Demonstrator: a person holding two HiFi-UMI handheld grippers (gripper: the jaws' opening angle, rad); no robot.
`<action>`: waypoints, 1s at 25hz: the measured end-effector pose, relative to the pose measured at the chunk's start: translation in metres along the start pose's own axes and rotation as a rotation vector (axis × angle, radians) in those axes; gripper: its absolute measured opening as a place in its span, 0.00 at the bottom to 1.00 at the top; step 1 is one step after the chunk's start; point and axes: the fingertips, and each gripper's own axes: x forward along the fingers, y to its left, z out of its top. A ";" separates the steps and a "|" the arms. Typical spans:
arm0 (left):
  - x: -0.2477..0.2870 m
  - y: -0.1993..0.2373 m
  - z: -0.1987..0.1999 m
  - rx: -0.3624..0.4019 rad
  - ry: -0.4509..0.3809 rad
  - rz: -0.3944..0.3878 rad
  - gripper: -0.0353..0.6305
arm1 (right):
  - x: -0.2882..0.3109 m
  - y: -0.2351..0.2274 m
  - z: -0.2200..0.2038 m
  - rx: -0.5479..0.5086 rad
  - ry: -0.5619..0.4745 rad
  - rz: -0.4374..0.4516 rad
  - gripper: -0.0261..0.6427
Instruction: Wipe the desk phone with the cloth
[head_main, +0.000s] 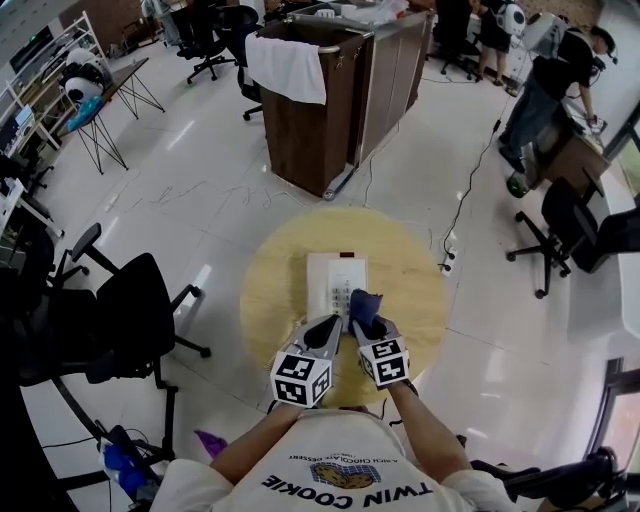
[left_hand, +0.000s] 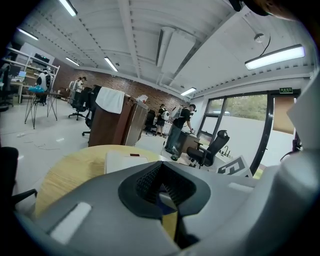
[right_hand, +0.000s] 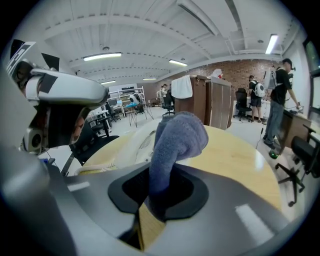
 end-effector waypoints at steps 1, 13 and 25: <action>0.001 -0.001 0.000 -0.001 0.002 0.000 0.04 | 0.000 0.000 -0.001 0.002 0.002 0.000 0.14; 0.005 0.008 0.002 -0.002 0.002 0.075 0.04 | -0.027 -0.067 0.005 0.306 -0.037 -0.138 0.14; 0.015 0.003 -0.002 -0.009 0.002 0.165 0.04 | 0.002 -0.067 -0.011 0.287 0.057 -0.020 0.14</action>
